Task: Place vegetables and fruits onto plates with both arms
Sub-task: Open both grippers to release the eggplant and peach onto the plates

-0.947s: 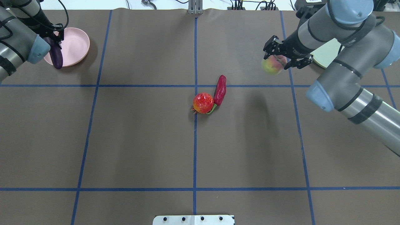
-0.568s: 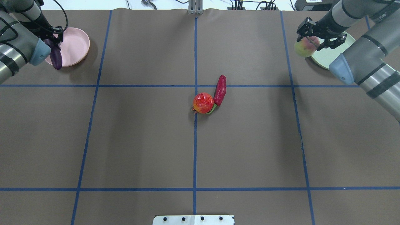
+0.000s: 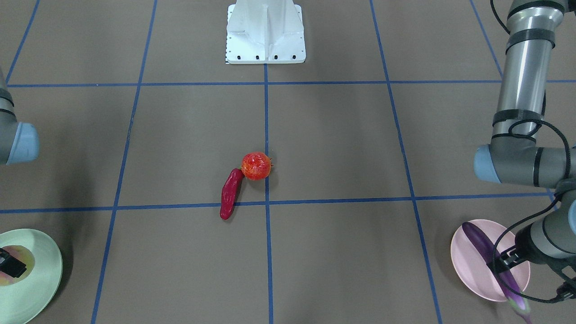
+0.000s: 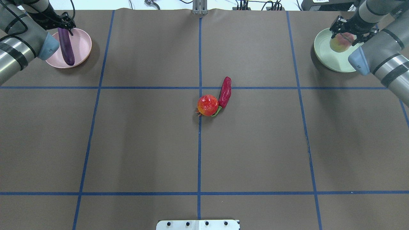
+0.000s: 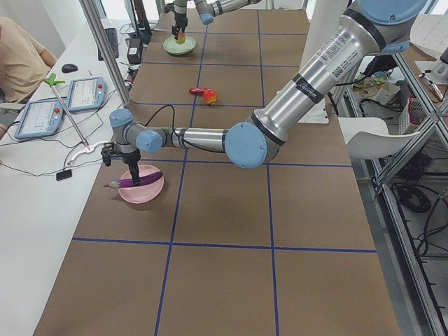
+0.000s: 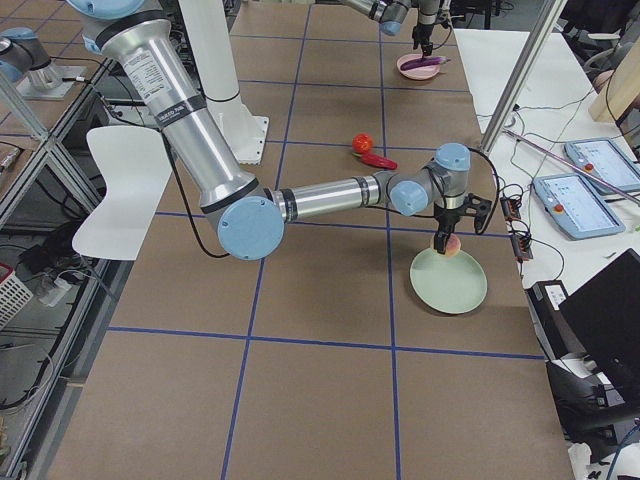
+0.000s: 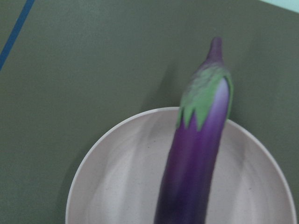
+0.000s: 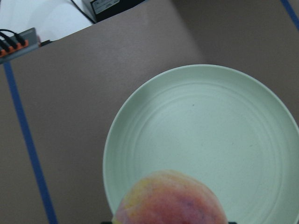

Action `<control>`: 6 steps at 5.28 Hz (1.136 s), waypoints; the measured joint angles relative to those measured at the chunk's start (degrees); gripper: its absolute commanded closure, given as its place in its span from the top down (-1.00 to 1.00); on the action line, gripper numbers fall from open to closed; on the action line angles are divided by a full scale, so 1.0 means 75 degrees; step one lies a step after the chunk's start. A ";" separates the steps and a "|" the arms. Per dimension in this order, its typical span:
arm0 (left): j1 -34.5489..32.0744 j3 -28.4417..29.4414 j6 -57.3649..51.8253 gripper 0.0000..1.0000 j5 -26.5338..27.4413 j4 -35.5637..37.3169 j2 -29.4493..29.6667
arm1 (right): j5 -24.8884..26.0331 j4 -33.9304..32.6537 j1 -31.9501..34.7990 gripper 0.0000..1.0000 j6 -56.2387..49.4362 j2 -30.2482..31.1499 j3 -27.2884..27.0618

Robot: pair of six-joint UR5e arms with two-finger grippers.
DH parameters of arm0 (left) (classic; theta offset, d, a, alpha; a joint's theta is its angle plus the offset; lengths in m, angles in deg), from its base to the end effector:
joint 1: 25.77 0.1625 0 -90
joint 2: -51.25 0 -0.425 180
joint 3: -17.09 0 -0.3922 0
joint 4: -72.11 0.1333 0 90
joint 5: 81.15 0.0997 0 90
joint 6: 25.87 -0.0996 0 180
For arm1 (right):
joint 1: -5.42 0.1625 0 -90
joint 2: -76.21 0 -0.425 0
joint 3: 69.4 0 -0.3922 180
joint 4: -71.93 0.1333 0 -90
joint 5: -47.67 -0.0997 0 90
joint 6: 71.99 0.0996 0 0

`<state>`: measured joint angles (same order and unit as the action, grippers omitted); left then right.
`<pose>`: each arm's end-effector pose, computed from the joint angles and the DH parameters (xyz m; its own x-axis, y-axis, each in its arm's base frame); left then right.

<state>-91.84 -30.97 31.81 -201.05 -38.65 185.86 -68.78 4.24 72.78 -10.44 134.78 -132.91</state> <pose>0.2545 -0.7798 0.4864 0.6952 -0.4239 -0.5806 0.4027 0.8987 -0.1739 -0.2035 -0.7189 0.5250 0.6571 0.4676 0.5912 -0.4945 0.8594 -0.1300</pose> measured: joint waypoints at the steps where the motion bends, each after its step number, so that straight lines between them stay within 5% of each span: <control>1: 0.0184 -0.0439 0.0656 1.00 0.0014 0.0039 0.0125 | 0.0331 0.0220 0.0023 0.92 -0.0011 -0.0048 0.0450; 3: 0.0834 -0.1595 0.1843 1.00 -0.0031 0.0376 0.0158 | 0.0610 0.0795 0.0073 1.00 0.0015 -0.0003 0.0662; 6: 0.2446 -0.2529 0.3423 0.67 0.0085 0.0439 0.0969 | -0.0389 0.0842 0.0134 1.00 0.0101 0.0441 -0.0860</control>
<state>-73.50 -49.93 57.48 -200.42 -35.35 193.13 -71.70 10.55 73.78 -9.69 138.09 -139.36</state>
